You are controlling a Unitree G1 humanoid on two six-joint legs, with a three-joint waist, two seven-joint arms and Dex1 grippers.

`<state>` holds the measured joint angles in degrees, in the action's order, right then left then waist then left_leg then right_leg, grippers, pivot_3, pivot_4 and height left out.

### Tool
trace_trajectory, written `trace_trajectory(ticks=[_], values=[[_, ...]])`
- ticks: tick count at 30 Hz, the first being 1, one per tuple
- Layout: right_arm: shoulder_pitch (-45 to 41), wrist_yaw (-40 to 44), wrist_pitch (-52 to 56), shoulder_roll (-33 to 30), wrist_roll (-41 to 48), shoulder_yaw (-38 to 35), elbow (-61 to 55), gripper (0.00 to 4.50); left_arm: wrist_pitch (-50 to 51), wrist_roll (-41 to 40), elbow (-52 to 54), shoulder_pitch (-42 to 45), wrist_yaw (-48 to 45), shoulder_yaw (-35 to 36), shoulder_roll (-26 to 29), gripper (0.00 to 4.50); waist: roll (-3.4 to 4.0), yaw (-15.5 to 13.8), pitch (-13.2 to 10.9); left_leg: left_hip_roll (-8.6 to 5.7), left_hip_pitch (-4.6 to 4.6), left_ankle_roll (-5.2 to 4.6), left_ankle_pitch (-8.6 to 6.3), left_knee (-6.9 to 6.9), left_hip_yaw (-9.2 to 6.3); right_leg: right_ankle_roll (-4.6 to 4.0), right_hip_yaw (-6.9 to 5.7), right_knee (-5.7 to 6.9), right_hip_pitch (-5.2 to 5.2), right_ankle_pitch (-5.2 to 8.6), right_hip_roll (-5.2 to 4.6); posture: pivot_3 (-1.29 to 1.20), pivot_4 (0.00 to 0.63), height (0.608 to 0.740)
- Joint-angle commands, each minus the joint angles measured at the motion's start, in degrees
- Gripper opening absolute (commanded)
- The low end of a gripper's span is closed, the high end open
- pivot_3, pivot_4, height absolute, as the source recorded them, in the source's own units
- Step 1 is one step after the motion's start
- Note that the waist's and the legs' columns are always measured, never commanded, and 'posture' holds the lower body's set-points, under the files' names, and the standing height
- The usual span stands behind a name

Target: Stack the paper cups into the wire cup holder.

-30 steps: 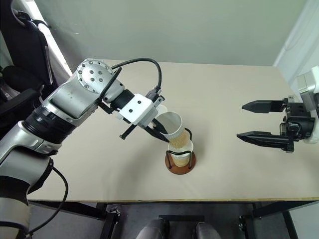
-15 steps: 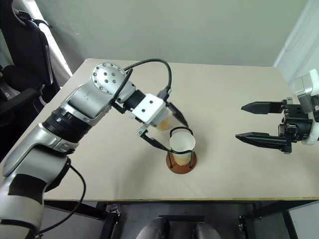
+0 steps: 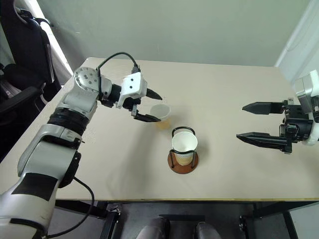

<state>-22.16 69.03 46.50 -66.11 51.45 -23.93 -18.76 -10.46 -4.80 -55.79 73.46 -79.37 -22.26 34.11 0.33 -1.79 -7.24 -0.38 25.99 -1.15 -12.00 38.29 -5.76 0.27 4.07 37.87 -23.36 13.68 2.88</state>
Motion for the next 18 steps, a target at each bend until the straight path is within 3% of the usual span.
trace_trajectory(ticks=[1, 14, 18], values=[[-0.41, -0.87, -0.35, -0.85, 0.27, -1.33, -1.41, 4.50, -2.27, 2.01, -3.30, 2.85, 0.13, 2.62, -1.37, 4.39, 0.00, 0.00, 0.00, -0.02, 0.09, -0.01, 0.00, 0.01, 0.03, 0.03, 0.01, -0.01, -0.09, -0.02, -0.02, 0.00, 0.150, 0.740], [3.26, -4.03, 2.21, -0.52, 2.32, -5.90, -5.11, 4.50, -8.78, 14.35, -10.83, 3.40, 4.28, 0.95, -5.36, 4.39, -0.02, 0.00, -0.01, -0.08, 0.04, -0.20, 0.02, 0.03, 0.32, 0.33, 0.36, -0.06, -0.08, -0.08, -0.04, 0.00, 0.150, 0.740], [6.34, -5.13, 3.45, -0.06, 3.58, -9.29, -7.68, 4.50, -12.06, 19.47, -12.37, 3.77, 8.80, -0.78, -5.68, 3.47, -0.02, -0.02, -0.01, -0.08, 0.02, -0.26, 0.00, 0.04, 0.42, 0.41, 0.45, -0.06, -0.08, -0.05, -0.04, 0.00, 0.150, 0.740]])
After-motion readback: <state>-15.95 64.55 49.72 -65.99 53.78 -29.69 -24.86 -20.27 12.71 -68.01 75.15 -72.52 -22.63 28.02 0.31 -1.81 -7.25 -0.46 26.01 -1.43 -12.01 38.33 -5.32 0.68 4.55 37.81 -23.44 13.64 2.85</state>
